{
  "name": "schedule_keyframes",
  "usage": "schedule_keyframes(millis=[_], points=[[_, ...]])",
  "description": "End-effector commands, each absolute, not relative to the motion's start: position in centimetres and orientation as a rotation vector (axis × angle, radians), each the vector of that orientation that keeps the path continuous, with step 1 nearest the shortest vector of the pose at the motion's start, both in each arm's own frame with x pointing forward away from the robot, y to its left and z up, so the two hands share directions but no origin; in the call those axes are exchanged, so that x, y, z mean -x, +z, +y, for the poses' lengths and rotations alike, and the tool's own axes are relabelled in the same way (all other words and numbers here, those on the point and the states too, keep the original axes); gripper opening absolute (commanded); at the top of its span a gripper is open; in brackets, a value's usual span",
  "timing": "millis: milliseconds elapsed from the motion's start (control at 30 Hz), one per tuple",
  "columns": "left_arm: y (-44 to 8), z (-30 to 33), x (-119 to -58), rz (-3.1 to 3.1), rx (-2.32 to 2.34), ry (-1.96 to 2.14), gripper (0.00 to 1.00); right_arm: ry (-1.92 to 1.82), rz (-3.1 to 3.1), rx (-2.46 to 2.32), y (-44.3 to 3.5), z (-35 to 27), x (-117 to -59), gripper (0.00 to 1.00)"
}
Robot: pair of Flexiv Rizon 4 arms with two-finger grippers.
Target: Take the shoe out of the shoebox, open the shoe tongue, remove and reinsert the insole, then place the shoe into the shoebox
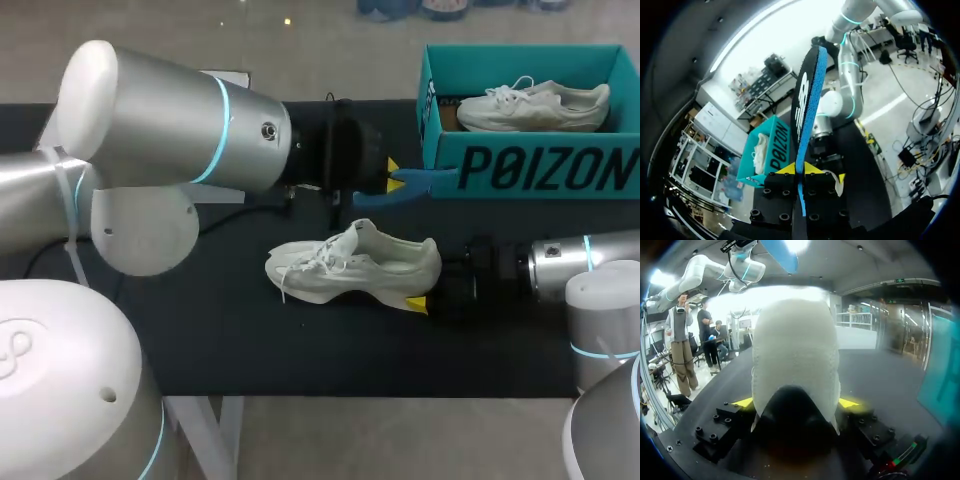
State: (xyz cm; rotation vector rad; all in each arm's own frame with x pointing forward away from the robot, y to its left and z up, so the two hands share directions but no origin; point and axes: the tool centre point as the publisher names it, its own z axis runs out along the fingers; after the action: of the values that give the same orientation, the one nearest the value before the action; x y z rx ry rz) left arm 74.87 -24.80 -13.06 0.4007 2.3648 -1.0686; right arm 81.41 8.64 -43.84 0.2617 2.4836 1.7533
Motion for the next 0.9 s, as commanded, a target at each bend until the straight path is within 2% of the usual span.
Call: schedule_keyframes(millis=[33,533,900], points=[[-12.7,-24.2,-74.5,2.368,-0.402,-1.063,0.0,1.752,2.485,-0.264,-44.4,8.8,-81.4,0.0],[-12.2,-24.0,-75.2,2.397,-0.387,-1.075,0.0,1.752,2.485,-0.264,-44.4,8.8,-81.4,0.0],[-10.0,-20.2,-81.6,2.658,-0.409,-1.643,0.0,1.752,2.485,-0.264,-44.4,8.8,-81.4,0.0]])
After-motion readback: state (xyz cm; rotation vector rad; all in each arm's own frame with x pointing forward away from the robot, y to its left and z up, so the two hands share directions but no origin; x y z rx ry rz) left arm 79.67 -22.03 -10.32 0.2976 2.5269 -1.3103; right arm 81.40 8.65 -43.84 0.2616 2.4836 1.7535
